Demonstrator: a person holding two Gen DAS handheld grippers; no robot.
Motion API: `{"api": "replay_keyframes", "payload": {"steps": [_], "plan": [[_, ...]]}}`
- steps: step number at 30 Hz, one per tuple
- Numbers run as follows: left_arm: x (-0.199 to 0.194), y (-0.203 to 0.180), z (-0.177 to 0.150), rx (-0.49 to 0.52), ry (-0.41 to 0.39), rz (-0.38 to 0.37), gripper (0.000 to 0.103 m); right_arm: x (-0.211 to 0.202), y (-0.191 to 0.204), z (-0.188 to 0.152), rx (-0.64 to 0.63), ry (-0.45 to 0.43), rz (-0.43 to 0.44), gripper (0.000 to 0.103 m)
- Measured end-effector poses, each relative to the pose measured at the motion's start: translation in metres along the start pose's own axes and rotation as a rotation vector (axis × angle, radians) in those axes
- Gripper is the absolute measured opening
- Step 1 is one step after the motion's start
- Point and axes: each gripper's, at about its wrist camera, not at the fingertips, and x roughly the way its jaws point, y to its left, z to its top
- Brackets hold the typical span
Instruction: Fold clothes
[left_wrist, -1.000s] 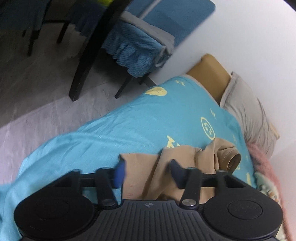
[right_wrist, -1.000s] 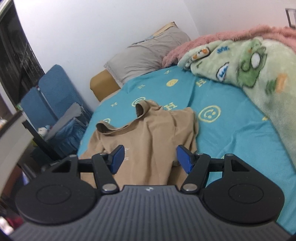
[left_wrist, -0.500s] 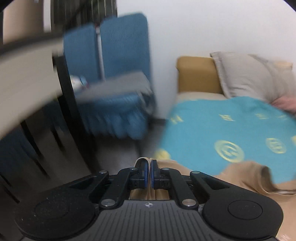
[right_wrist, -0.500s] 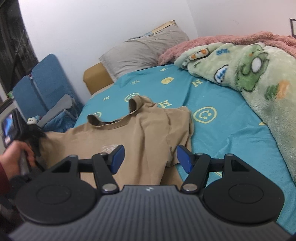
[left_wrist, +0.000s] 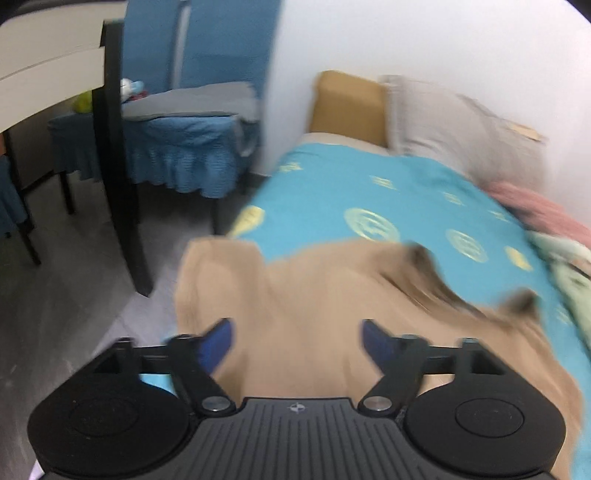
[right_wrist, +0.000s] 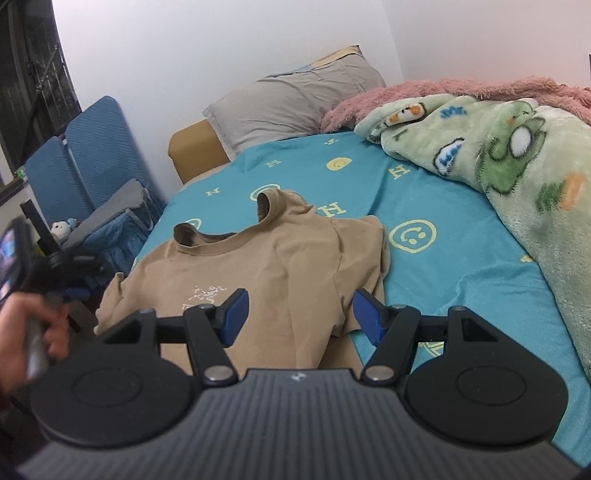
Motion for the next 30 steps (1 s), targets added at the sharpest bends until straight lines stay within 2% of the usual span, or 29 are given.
{"api": "replay_keyframes", "payload": {"steps": [3, 6, 8, 10, 12, 16, 20, 24, 27, 30], "plan": [[-0.064, -0.006, -0.039, 0.043, -0.004, -0.050, 0.085, -0.010, 0.000, -0.001, -0.006, -0.018, 0.012, 0.066], [-0.118, -0.016, -0.076, 0.089, -0.024, -0.063, 0.086, -0.020, 0.000, 0.000, -0.012, -0.032, 0.019, 0.066], [-0.150, -0.024, -0.100, 0.132, -0.063, -0.051, 0.096, -0.027, 0.002, -0.001, -0.028, -0.047, 0.016, 0.066], [-0.179, -0.029, -0.125, 0.181, -0.113, -0.039, 0.099, -0.035, 0.004, -0.002, -0.044, -0.062, 0.013, 0.066], [-0.199, -0.026, -0.142, 0.170, -0.140, -0.050, 0.102, -0.042, 0.005, -0.004, -0.047, -0.067, 0.016, 0.066], [-0.207, -0.014, -0.165, 0.149, -0.129, -0.118, 0.102, -0.048, 0.003, -0.011, -0.033, -0.051, 0.022, 0.066], [-0.195, -0.011, -0.162, 0.159, -0.121, -0.118, 0.102, -0.043, 0.004, -0.014, -0.029, -0.032, 0.026, 0.066], [-0.192, -0.010, -0.161, 0.142, -0.137, -0.156, 0.102, -0.043, 0.001, -0.018, -0.039, -0.046, 0.007, 0.066], [-0.189, -0.012, -0.167, 0.186, -0.146, -0.125, 0.102, -0.039, -0.015, -0.018, 0.073, -0.034, 0.021, 0.066], [-0.185, -0.009, -0.171, 0.208, -0.146, -0.102, 0.102, -0.026, -0.040, -0.011, 0.249, -0.030, 0.059, 0.066]]}}
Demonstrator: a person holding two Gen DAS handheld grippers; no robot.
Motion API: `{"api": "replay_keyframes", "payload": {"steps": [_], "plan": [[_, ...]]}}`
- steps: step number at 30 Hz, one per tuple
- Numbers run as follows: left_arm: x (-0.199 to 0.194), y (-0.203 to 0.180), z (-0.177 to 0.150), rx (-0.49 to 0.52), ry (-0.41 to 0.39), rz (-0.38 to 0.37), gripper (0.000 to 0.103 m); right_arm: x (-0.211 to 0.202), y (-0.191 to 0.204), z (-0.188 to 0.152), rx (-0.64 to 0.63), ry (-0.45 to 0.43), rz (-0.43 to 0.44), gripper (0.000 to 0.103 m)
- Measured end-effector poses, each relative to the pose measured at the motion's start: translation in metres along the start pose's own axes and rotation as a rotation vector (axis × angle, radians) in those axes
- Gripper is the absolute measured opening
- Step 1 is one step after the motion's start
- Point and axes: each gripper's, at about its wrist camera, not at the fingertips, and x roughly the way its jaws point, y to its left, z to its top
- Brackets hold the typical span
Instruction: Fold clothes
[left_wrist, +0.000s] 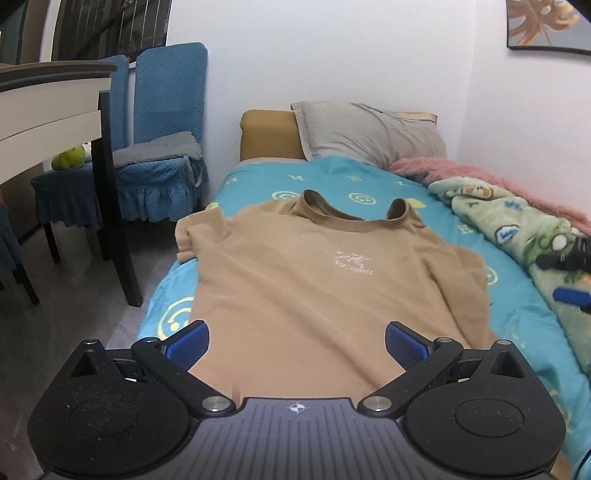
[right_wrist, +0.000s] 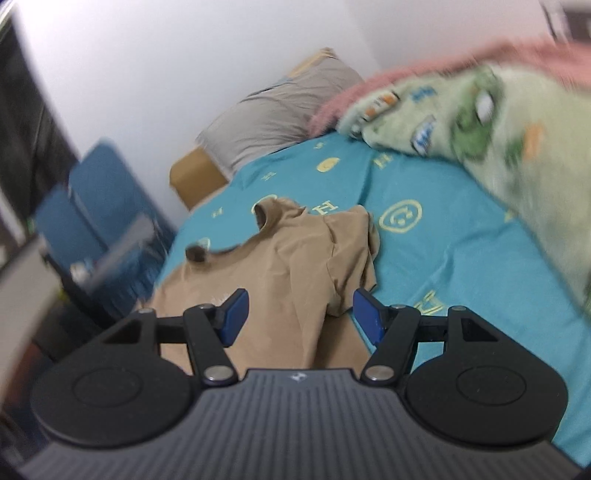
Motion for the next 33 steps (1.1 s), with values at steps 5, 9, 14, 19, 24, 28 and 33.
{"api": "replay_keyframes", "payload": {"steps": [5, 9, 14, 19, 24, 28, 33], "plan": [[0.012, 0.021, 0.002, -0.084, 0.024, -0.007, 0.102, 0.046, -0.041, 0.017, 0.211, -0.019, -0.031, 0.066], [0.032, 0.039, 0.000, -0.148, 0.050, -0.018, 0.102, 0.095, -0.073, 0.016, 0.344, 0.007, -0.045, 0.065], [0.064, 0.052, -0.001, -0.232, 0.087, -0.050, 0.102, 0.138, -0.080, 0.011, 0.344, 0.047, -0.039, 0.065], [0.091, 0.057, -0.005, -0.273, 0.123, -0.081, 0.102, 0.171, -0.046, 0.005, 0.094, 0.087, -0.094, 0.057], [0.104, 0.056, -0.009, -0.291, 0.139, -0.083, 0.102, 0.179, 0.023, -0.009, -0.348, 0.003, -0.189, 0.018], [0.106, 0.054, -0.010, -0.280, 0.137, -0.081, 0.102, 0.181, 0.081, -0.041, -0.678, -0.057, -0.066, 0.018], [0.105, 0.049, -0.010, -0.247, 0.135, -0.082, 0.102, 0.179, 0.117, -0.073, -0.796, 0.021, 0.100, 0.023]]}}
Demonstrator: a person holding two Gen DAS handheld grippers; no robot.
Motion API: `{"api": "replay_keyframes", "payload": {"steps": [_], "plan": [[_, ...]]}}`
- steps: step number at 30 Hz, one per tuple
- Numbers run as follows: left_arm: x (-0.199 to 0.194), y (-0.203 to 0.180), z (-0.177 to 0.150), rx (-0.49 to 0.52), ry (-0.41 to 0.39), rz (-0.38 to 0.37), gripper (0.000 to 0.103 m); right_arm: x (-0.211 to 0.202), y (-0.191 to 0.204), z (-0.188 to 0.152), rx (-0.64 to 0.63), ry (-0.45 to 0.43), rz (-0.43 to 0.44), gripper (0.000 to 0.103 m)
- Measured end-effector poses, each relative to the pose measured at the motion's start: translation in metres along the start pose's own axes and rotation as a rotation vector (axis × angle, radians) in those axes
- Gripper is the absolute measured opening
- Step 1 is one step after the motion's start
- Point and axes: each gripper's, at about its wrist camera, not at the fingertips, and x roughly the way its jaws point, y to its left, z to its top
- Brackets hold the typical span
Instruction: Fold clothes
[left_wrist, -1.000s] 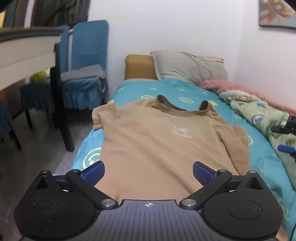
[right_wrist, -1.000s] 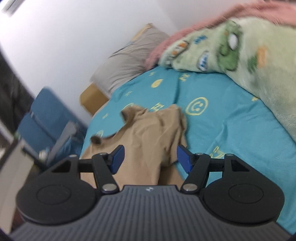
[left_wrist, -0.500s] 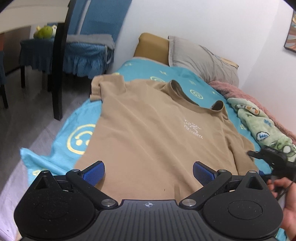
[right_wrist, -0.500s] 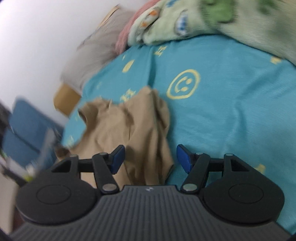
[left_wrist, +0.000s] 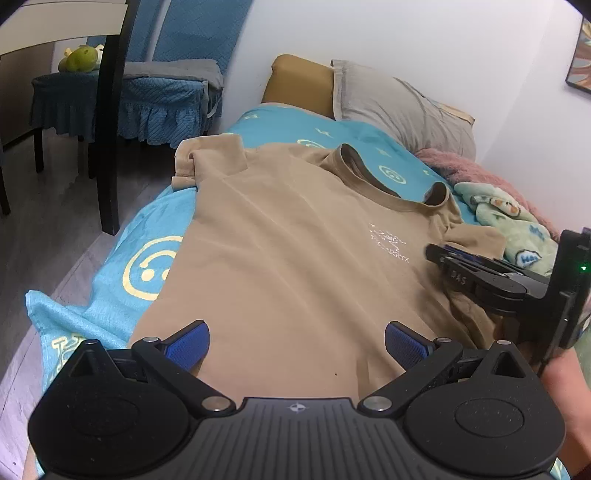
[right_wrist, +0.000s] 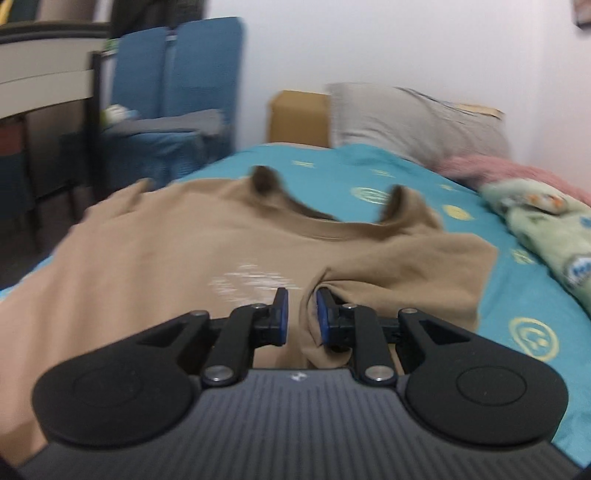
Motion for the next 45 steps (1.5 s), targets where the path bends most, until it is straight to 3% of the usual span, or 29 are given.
{"api": "replay_keyframes", "payload": {"steps": [1, 2, 3, 5, 8, 10, 12, 14, 15, 18, 21, 24, 28, 30, 31, 32, 35, 40, 43, 45], "plan": [[0.000, 0.000, 0.000, 0.000, 0.000, -0.002, 0.102, -0.001, 0.001, 0.003, 0.010, -0.002, 0.029, 0.025], [0.000, 0.000, 0.000, 0.000, 0.000, -0.004, 0.102, -0.005, -0.001, 0.006, 0.037, -0.007, 0.062, 0.037], [-0.001, 0.000, 0.000, -0.001, 0.000, -0.006, 0.102, -0.012, -0.008, 0.008, 0.082, -0.024, 0.101, 0.056], [-0.001, 0.000, 0.000, -0.004, 0.001, -0.011, 0.102, -0.030, -0.023, 0.014, 0.197, -0.105, 0.154, 0.081], [-0.003, 0.001, 0.000, -0.013, 0.004, -0.019, 0.102, -0.055, -0.055, 0.022, 0.377, -0.235, 0.163, 0.084], [-0.003, 0.001, 0.000, -0.014, 0.005, -0.021, 0.102, -0.065, -0.080, 0.021, 0.511, -0.298, 0.121, 0.084], [-0.003, 0.000, 0.000, -0.014, 0.007, -0.023, 0.102, -0.068, -0.105, 0.011, 0.651, -0.310, 0.036, 0.083], [-0.002, 0.000, -0.001, -0.013, 0.010, -0.024, 0.102, -0.062, -0.125, -0.005, 0.733, -0.231, -0.042, 0.084], [-0.002, 0.000, -0.001, -0.012, 0.012, -0.025, 0.102, -0.058, -0.132, -0.015, 0.760, -0.188, -0.069, 0.079], [0.000, 0.000, -0.001, -0.015, 0.019, -0.024, 0.102, -0.044, -0.142, -0.042, 0.790, -0.067, -0.099, 0.077], [0.002, 0.001, -0.001, -0.017, 0.023, -0.023, 0.102, -0.031, -0.131, -0.048, 0.674, 0.044, -0.072, 0.077], [0.003, 0.001, -0.001, -0.018, 0.025, -0.025, 0.102, -0.022, -0.118, -0.038, 0.597, 0.079, 0.026, 0.075], [0.004, 0.001, -0.001, -0.019, 0.023, -0.026, 0.102, -0.005, -0.111, -0.028, 0.521, 0.058, 0.029, 0.074], [0.005, 0.001, -0.001, -0.016, 0.021, -0.027, 0.102, 0.005, -0.117, -0.023, 0.535, 0.043, 0.069, 0.060], [0.006, 0.001, -0.001, -0.015, 0.021, -0.027, 0.102, 0.007, -0.120, -0.018, 0.536, 0.051, 0.072, 0.039], [0.006, 0.001, -0.001, -0.015, 0.021, -0.027, 0.102, 0.010, -0.124, -0.014, 0.538, 0.059, 0.074, 0.008], [0.007, 0.000, -0.001, -0.010, 0.021, -0.025, 0.102, 0.008, -0.139, 0.003, 0.530, 0.046, 0.063, 0.005], [0.007, -0.002, -0.002, 0.004, 0.022, -0.026, 0.102, -0.017, -0.201, 0.040, 0.577, -0.025, -0.079, 0.005], [0.008, -0.006, -0.004, 0.022, 0.022, -0.025, 0.102, -0.022, -0.245, 0.055, 0.556, -0.020, -0.237, 0.005], [0.010, -0.008, -0.006, 0.037, 0.025, -0.026, 0.102, -0.013, -0.270, 0.053, 0.507, 0.052, -0.365, 0.005]]}}
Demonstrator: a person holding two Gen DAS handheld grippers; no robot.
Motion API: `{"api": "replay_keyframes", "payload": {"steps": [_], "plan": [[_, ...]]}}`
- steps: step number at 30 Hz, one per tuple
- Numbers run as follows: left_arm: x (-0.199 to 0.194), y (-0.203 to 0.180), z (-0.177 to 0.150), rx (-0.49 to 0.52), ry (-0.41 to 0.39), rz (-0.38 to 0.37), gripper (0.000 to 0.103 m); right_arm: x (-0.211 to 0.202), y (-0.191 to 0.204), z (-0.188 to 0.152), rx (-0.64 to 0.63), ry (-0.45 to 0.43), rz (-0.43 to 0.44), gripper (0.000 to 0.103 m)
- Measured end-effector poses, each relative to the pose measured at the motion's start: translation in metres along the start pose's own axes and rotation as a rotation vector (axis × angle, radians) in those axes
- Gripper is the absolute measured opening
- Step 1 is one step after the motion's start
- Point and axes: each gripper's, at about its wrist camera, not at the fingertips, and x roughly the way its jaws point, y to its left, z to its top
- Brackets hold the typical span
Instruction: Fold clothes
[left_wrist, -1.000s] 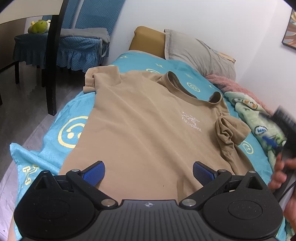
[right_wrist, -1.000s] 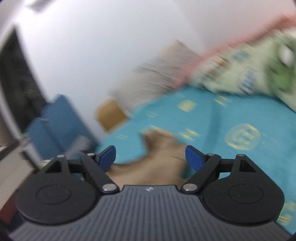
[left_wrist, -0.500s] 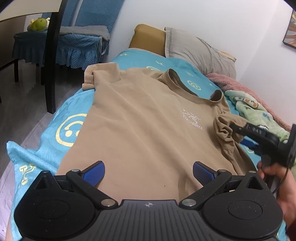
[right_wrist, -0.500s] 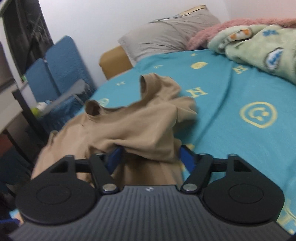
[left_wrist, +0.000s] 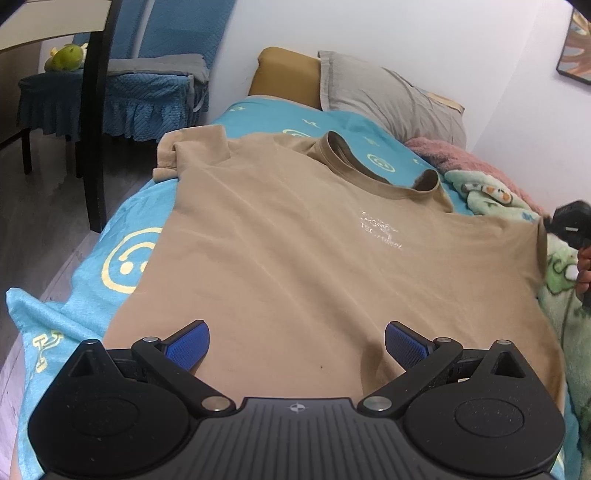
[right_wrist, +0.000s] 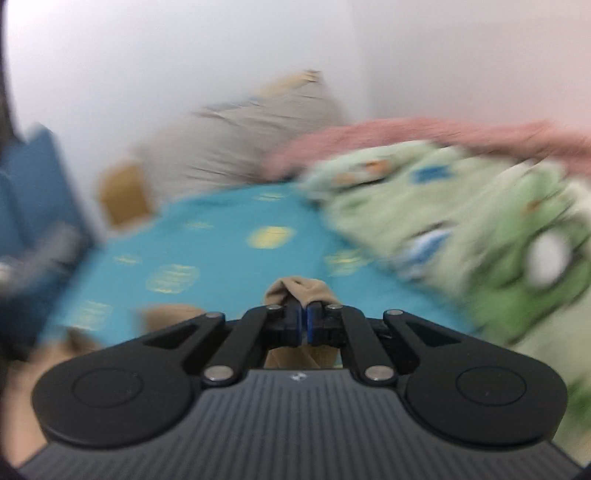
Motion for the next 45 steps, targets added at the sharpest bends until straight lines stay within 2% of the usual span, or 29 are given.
{"api": "replay_keyframes", "payload": {"steps": [2, 4, 5, 6, 8, 11, 14, 16, 18, 21, 24, 27, 30, 33, 39, 42, 45], "plan": [[0.002, -0.002, -0.001, 0.017, 0.003, 0.002, 0.102, 0.019, -0.023, -0.003, 0.022, 0.064, -0.076, 0.007], [0.004, -0.004, -0.002, 0.031, 0.004, 0.003, 0.102, 0.029, -0.046, -0.013, 0.081, 0.125, -0.067, 0.012], [0.004, -0.004, -0.002, 0.038, 0.004, 0.004, 0.102, 0.029, -0.055, -0.021, 0.130, 0.145, -0.062, 0.024], [0.004, -0.005, -0.003, 0.042, 0.005, 0.004, 0.102, 0.023, -0.063, -0.029, 0.179, 0.146, -0.041, 0.055], [0.003, -0.005, -0.003, 0.045, 0.004, -0.003, 0.102, 0.007, -0.076, -0.046, 0.281, 0.126, 0.005, 0.097], [-0.004, -0.005, -0.004, 0.039, -0.003, -0.028, 0.102, -0.028, -0.091, -0.072, 0.469, 0.075, 0.092, 0.095], [-0.011, -0.008, -0.005, 0.047, -0.016, -0.035, 0.102, -0.049, -0.094, -0.100, 0.668, 0.167, 0.163, 0.095], [-0.015, -0.011, -0.005, 0.061, -0.027, -0.043, 0.102, -0.069, -0.087, -0.113, 0.743, 0.227, 0.168, 0.095], [-0.019, -0.014, -0.006, 0.083, -0.031, -0.046, 0.102, -0.096, -0.073, -0.115, 0.774, 0.249, 0.183, 0.095], [-0.025, -0.021, -0.009, 0.125, -0.034, -0.088, 0.098, -0.151, -0.046, -0.112, 0.740, 0.241, 0.219, 0.095], [-0.034, -0.029, -0.016, 0.161, -0.019, -0.099, 0.097, -0.213, -0.022, -0.118, 0.607, 0.194, 0.238, 0.095], [-0.046, -0.039, -0.025, 0.204, -0.002, -0.105, 0.097, -0.265, -0.010, -0.131, 0.484, 0.115, 0.215, 0.095], [-0.060, -0.054, -0.036, 0.255, 0.017, -0.136, 0.095, -0.296, -0.007, -0.138, 0.404, 0.060, 0.165, 0.095], [-0.071, -0.075, -0.048, 0.286, 0.056, -0.206, 0.092, -0.310, -0.013, -0.136, 0.385, 0.005, 0.156, 0.095], [-0.071, -0.128, -0.077, 0.364, 0.171, -0.348, 0.077, -0.317, -0.026, -0.128, 0.371, -0.065, 0.169, 0.095], [-0.065, -0.151, -0.096, 0.396, 0.235, -0.393, 0.071, -0.319, -0.041, -0.125, 0.390, -0.077, 0.178, 0.095], [-0.053, -0.166, -0.112, 0.398, 0.301, -0.407, 0.061, -0.322, -0.059, -0.123, 0.447, -0.101, 0.192, 0.095]]}}
